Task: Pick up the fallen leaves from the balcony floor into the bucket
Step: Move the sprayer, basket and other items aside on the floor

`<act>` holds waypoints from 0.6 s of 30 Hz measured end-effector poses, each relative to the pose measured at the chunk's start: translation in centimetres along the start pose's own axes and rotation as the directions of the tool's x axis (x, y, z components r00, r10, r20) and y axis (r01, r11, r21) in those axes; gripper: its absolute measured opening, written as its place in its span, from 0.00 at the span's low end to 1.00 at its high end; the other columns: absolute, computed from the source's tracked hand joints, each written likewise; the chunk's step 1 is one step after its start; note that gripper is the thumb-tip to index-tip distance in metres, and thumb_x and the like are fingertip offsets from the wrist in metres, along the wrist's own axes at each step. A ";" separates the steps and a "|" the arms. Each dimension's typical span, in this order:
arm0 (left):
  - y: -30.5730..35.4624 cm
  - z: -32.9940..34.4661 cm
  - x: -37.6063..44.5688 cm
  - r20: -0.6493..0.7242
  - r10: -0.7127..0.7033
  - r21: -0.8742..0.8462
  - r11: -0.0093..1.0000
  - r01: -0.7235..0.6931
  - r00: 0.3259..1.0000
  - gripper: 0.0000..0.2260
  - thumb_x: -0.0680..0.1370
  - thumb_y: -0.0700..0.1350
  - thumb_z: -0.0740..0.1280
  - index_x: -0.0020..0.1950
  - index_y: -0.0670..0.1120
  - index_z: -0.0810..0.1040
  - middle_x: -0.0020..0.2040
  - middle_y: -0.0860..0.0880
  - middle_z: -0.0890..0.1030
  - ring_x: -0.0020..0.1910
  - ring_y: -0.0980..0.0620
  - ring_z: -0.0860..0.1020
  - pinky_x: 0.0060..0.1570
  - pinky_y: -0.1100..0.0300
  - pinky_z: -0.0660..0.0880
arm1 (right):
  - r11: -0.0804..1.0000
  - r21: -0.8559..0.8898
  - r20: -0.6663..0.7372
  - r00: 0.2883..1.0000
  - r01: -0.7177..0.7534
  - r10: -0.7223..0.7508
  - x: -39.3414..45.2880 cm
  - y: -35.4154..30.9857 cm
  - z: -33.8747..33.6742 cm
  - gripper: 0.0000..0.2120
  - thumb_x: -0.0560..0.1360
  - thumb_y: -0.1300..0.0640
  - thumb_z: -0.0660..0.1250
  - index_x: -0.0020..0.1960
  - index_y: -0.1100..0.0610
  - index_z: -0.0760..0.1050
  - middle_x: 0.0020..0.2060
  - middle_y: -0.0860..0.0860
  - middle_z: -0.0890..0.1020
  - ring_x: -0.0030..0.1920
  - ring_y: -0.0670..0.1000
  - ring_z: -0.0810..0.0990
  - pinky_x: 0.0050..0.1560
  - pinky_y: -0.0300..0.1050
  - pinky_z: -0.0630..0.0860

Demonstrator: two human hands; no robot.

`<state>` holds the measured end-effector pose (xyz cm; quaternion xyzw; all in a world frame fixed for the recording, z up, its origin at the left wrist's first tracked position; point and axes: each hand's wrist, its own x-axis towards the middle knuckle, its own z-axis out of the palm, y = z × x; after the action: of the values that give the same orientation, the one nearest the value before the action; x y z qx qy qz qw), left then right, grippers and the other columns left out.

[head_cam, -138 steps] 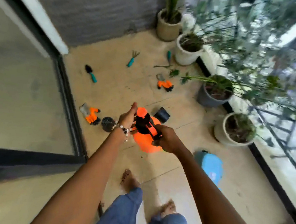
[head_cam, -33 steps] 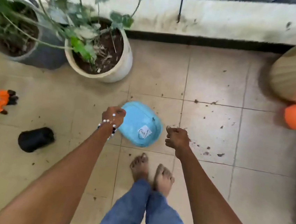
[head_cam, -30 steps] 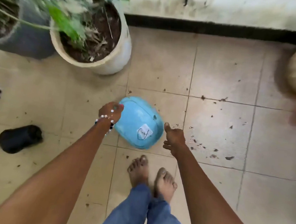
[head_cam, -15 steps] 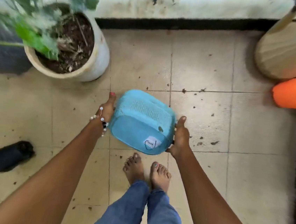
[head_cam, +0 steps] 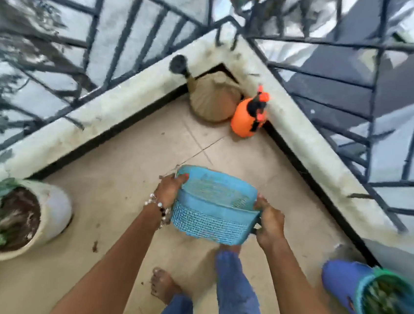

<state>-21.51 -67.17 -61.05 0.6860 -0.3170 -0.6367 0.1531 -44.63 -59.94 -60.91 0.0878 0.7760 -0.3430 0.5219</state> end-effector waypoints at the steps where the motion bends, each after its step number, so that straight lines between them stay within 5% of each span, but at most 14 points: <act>1: 0.5 2.5 1.9 0.044 0.025 0.074 0.997 -0.028 0.999 0.19 0.69 0.54 0.69 0.53 0.43 0.81 0.46 0.43 0.83 0.49 0.46 0.80 0.53 0.52 0.76 | 1.000 0.003 -0.050 0.999 -0.007 0.007 1.8 -0.7 -1.8 0.04 0.71 0.58 0.71 0.41 0.58 0.77 0.40 0.58 0.79 0.38 0.55 0.76 0.39 0.54 0.75; 4: 2.2 9.1 6.0 0.110 0.027 0.268 0.962 -0.056 0.994 0.28 0.61 0.47 0.65 0.60 0.40 0.79 0.51 0.42 0.81 0.51 0.46 0.79 0.47 0.61 0.76 | 1.000 0.010 -0.169 0.985 -0.024 0.025 6.9 -2.2 -6.1 0.06 0.70 0.61 0.71 0.36 0.59 0.76 0.41 0.61 0.80 0.38 0.56 0.77 0.39 0.58 0.78; 7: 2.0 15.3 11.1 0.109 -0.001 0.330 0.943 -0.035 0.994 0.28 0.65 0.40 0.66 0.67 0.45 0.75 0.57 0.47 0.79 0.57 0.48 0.77 0.55 0.57 0.75 | 0.999 0.011 -0.212 0.976 -0.042 0.044 12.4 -3.5 -9.1 0.06 0.73 0.63 0.68 0.37 0.58 0.77 0.41 0.60 0.81 0.39 0.57 0.79 0.39 0.56 0.80; 11: 1.0 21.4 20.8 0.203 0.033 0.511 0.849 -0.135 0.979 0.36 0.61 0.49 0.63 0.70 0.48 0.73 0.64 0.47 0.77 0.65 0.47 0.74 0.63 0.55 0.71 | 0.998 0.039 -0.207 0.976 -0.055 0.062 20.8 -4.1 -11.1 0.09 0.75 0.65 0.66 0.38 0.58 0.78 0.43 0.58 0.81 0.42 0.56 0.79 0.40 0.52 0.81; 15: 0.8 26.1 27.6 0.171 0.112 0.575 0.796 -0.191 0.979 0.34 0.63 0.49 0.60 0.70 0.52 0.73 0.65 0.47 0.77 0.64 0.45 0.75 0.57 0.59 0.73 | 0.997 0.061 -0.155 0.986 -0.049 0.058 28.5 -3.4 -10.8 0.08 0.76 0.63 0.66 0.39 0.57 0.79 0.48 0.59 0.83 0.47 0.59 0.83 0.44 0.55 0.82; 18: 0.9 28.4 31.8 0.155 0.069 0.482 0.866 -0.137 0.985 0.29 0.64 0.46 0.60 0.66 0.59 0.74 0.61 0.46 0.79 0.55 0.39 0.80 0.48 0.41 0.80 | 0.991 0.122 -0.102 0.992 -0.055 0.067 32.8 -2.7 -10.1 0.09 0.76 0.67 0.65 0.43 0.56 0.79 0.49 0.57 0.83 0.50 0.59 0.82 0.53 0.58 0.80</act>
<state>-49.68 -82.33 -89.24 0.6407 -0.5139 -0.5703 -0.0135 -68.00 -62.93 -86.02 0.1606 0.7778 -0.3675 0.4839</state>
